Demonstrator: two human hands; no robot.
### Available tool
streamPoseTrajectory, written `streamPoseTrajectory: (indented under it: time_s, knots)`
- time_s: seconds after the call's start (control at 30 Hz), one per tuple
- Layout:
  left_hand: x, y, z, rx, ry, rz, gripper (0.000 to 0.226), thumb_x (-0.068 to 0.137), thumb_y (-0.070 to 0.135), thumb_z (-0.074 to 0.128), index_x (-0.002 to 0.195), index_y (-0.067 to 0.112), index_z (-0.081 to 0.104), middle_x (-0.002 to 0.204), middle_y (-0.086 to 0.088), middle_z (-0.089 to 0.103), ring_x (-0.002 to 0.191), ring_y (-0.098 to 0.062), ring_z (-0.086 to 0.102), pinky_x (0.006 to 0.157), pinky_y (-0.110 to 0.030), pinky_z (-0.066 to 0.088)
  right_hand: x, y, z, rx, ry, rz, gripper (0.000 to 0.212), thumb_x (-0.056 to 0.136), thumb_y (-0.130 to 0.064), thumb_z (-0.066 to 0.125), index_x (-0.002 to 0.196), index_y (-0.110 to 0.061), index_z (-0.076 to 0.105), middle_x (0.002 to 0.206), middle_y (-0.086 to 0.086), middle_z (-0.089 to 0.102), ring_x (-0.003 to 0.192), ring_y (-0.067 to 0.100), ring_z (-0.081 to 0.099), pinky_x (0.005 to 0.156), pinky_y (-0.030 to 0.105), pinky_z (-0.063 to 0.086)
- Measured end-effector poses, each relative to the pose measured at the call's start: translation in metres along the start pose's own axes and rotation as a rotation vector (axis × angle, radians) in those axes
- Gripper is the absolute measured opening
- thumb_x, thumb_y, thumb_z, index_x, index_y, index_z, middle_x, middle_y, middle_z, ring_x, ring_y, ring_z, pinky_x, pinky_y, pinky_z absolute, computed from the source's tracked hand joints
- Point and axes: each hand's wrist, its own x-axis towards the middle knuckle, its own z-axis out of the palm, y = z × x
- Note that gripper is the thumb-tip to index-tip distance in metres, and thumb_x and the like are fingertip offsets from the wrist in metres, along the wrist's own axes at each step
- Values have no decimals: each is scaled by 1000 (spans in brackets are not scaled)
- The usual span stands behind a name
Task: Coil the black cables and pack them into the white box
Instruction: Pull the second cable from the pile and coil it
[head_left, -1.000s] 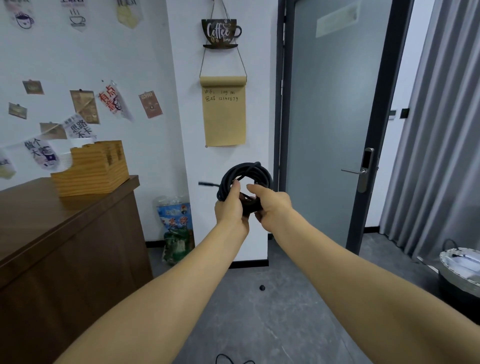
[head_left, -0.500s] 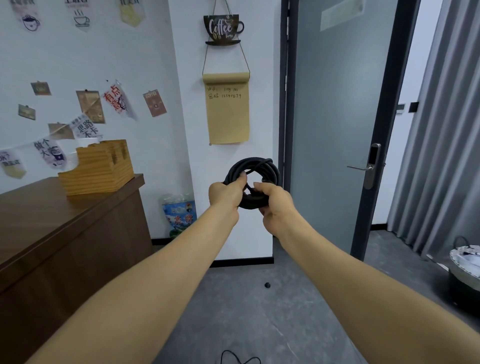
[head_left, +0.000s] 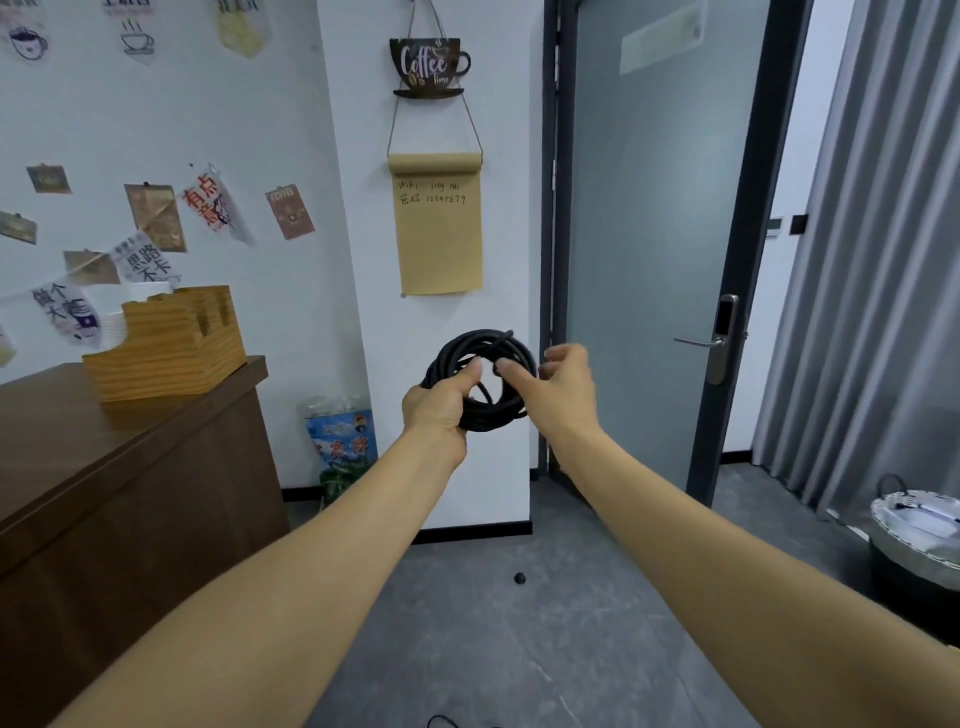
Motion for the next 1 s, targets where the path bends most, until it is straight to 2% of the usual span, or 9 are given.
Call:
streamPoseTrajectory:
  time_s: [0.03, 0.1, 0.2, 0.27, 0.43, 0.7, 0.8, 0.87, 1.0]
  knots:
    - [4, -1, -2, -4, 21, 0, 29, 78, 8, 75, 101, 3, 58, 74, -1, 53, 73, -16, 53, 83, -32, 50, -2, -2, -2, -89, 70, -148, 38, 84, -27, 67, 114, -10, 50, 105, 1, 53, 97, 13, 50, 79, 25, 42]
    - [8, -4, -3, 13, 21, 5, 33, 77, 10, 76, 104, 2, 59, 76, -2, 55, 80, -19, 54, 89, -34, 49, -6, -10, -3, -216, 13, -343, 11, 89, -12, 58, 99, -8, 61, 92, 2, 60, 80, 12, 53, 72, 24, 44]
    - [10, -7, -5, 21, -43, -4, 48, 75, 19, 79, 111, -5, 59, 86, -9, 64, 82, -26, 64, 92, -42, 52, -8, -13, 9, -389, -140, -332, 16, 92, -10, 53, 91, -4, 68, 87, 10, 68, 78, 23, 62, 72, 34, 53]
    - [10, -5, -7, 19, -78, -10, 54, 75, 25, 79, 114, -5, 59, 104, -16, 67, 94, -33, 66, 91, -48, 52, -7, -15, 15, -476, -162, -311, 20, 91, -7, 49, 83, 0, 66, 79, 15, 64, 72, 33, 57, 64, 36, 50]
    - [9, -1, -14, 46, -79, 8, 55, 74, 29, 78, 114, -3, 58, 107, -14, 66, 97, -27, 65, 91, -43, 52, -5, -23, 23, -539, -371, -202, 19, 93, -9, 44, 87, -1, 60, 73, 7, 55, 71, 23, 51, 55, 28, 42]
    - [22, 10, -33, 90, 24, 19, 57, 76, 40, 75, 109, -3, 59, 108, -16, 65, 99, -32, 65, 85, -43, 55, -13, -15, 35, -396, -412, -269, 12, 93, -10, 50, 82, -12, 53, 66, -4, 47, 57, 9, 40, 48, 18, 32]
    - [25, 19, -43, 72, -59, -65, 75, 64, 50, 79, 118, 2, 57, 114, -14, 65, 98, -31, 66, 78, -40, 57, -14, -12, 31, -364, -474, -334, 10, 92, -10, 54, 83, -15, 55, 72, -2, 52, 60, 8, 43, 52, 16, 33]
    - [27, 19, -49, 95, -129, -107, 87, 51, 52, 82, 120, 4, 58, 119, -16, 64, 101, -33, 66, 82, -44, 56, -12, -11, 29, -393, -512, -331, 9, 91, -12, 56, 83, -15, 57, 71, -4, 53, 61, 6, 44, 54, 14, 33]
    - [22, 15, -53, 163, -205, -48, 46, 80, 32, 71, 111, -1, 63, 110, -17, 66, 103, -30, 64, 90, -45, 53, -13, -18, 34, -435, -554, -207, 32, 96, -26, 50, 74, -4, 55, 62, 1, 47, 57, 14, 43, 58, 22, 38]
